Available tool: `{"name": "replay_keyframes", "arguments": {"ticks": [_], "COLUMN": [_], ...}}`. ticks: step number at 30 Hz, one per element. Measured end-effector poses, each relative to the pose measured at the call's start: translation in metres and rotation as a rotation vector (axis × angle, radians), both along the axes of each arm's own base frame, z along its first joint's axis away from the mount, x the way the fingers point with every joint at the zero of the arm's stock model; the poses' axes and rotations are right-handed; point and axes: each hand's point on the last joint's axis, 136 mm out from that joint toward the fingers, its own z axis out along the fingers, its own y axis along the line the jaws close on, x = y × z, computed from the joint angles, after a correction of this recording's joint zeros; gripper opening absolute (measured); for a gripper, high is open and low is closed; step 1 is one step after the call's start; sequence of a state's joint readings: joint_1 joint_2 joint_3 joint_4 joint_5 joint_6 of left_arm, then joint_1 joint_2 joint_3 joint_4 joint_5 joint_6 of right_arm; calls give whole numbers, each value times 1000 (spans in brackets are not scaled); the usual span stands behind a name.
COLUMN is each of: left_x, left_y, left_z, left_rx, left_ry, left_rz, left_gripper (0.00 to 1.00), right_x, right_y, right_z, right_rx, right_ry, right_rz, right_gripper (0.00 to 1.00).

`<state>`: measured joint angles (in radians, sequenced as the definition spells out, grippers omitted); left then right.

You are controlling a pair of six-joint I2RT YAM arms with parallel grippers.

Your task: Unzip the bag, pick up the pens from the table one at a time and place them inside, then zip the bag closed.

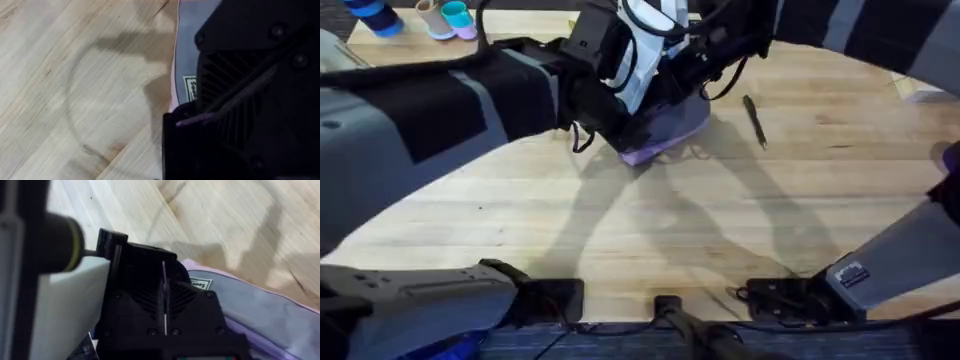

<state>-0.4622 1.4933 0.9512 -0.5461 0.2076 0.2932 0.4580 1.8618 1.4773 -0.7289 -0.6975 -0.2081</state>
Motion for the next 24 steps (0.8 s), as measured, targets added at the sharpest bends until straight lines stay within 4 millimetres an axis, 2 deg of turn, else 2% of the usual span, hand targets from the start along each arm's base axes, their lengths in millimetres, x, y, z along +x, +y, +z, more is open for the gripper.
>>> {"name": "replay_keyframes", "arguments": {"ticks": [5,6,8,12,13,19,22,24], "left_x": [0,0,-1,-3,-2,-1,-1,0], "left_y": [1,1,1,1,0,0,-1,-1], "left_z": [0,0,-1,-1,-1,0,0,0], "left_rx": [2,4,7,10,9,5,2,1], "left_ry": [-1,-2,3,1,-1,-6,-6,-5], "left_rz": [1,-5,-10,-29,-30,-25,-20,-16], "left_gripper": [45,45,45,45,45,45,45,46], "right_x": [0,1,7,25,28,30,32,38], "right_y": [0,0,-4,-24,-28,-34,-42,-53], "right_z": [0,0,-2,-12,-13,-13,-2,11], "right_rx": [2,1,-16,-85,-96,-100,-75,-56], "right_ry": [-3,-6,-21,-57,-61,-53,-54,-74], "right_rz": [0,0,-17,-80,-91,-106,-123,-157], "right_gripper": [42,104,329,920,976,997,997,997]}}
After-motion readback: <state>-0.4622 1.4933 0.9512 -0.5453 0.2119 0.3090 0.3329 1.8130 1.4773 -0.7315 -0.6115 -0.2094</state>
